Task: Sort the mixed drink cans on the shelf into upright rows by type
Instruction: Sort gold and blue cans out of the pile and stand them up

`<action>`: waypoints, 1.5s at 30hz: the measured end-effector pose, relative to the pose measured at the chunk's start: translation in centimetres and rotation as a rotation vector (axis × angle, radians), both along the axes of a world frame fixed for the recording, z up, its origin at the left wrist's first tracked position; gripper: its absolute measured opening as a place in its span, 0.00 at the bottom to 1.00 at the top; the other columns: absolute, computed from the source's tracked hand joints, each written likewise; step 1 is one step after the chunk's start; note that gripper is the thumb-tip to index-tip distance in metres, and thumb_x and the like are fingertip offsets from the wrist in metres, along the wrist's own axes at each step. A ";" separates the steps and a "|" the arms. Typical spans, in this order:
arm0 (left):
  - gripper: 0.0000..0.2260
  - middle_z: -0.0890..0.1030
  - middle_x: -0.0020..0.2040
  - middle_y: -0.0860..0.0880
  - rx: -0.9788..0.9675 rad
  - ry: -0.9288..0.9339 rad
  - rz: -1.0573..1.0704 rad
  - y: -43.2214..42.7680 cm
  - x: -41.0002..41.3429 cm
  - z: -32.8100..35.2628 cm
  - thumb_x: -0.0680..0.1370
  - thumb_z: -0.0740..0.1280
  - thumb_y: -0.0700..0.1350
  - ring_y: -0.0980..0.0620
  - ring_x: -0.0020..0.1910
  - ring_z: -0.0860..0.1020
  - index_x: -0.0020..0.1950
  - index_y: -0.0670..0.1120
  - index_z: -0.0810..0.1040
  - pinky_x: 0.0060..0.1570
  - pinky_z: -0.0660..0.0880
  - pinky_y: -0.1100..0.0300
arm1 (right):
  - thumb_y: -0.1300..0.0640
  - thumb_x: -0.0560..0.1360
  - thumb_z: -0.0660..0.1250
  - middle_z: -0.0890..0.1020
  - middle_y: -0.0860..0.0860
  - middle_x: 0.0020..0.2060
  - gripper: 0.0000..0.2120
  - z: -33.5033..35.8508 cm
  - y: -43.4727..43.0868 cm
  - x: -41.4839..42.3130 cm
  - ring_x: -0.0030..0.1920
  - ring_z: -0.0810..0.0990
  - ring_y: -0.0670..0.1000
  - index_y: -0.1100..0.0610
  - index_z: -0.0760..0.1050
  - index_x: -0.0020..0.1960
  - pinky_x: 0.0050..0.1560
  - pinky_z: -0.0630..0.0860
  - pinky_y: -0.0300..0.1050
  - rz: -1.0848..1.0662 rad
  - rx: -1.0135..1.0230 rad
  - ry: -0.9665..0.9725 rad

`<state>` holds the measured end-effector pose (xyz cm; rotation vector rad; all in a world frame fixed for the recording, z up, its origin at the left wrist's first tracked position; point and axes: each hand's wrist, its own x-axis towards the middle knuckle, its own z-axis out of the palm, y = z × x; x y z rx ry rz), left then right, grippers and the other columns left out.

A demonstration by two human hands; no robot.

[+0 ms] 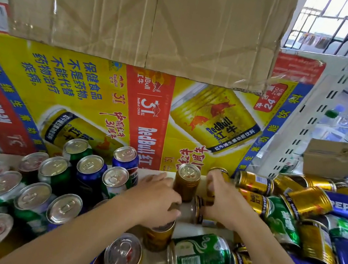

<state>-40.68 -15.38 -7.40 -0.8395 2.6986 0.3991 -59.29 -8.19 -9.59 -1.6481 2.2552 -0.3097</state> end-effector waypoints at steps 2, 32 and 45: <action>0.16 0.68 0.68 0.47 -0.051 0.079 -0.069 1.3 -0.5 -0.3 0.80 0.58 0.56 0.47 0.72 0.60 0.66 0.53 0.74 0.72 0.53 0.46 | 0.53 0.69 0.75 0.78 0.50 0.53 0.26 0.5 0.9 -1.4 0.46 0.78 0.48 0.50 0.65 0.61 0.46 0.78 0.44 -0.058 0.001 0.062; 0.30 0.75 0.59 0.54 -0.073 0.163 -0.096 4.8 -1.1 0.4 0.66 0.73 0.63 0.51 0.58 0.71 0.63 0.54 0.68 0.55 0.66 0.56 | 0.58 0.65 0.76 0.80 0.45 0.48 0.25 -1.0 3.7 -0.4 0.46 0.78 0.45 0.48 0.72 0.59 0.41 0.74 0.34 -0.054 -0.271 -0.269; 0.29 0.75 0.59 0.55 -0.040 0.164 -0.176 4.5 0.4 0.3 0.67 0.72 0.64 0.53 0.56 0.71 0.63 0.55 0.69 0.55 0.71 0.57 | 0.47 0.72 0.74 0.77 0.43 0.55 0.24 -1.7 4.7 0.5 0.54 0.76 0.44 0.49 0.71 0.65 0.54 0.73 0.39 -0.161 -0.186 -0.307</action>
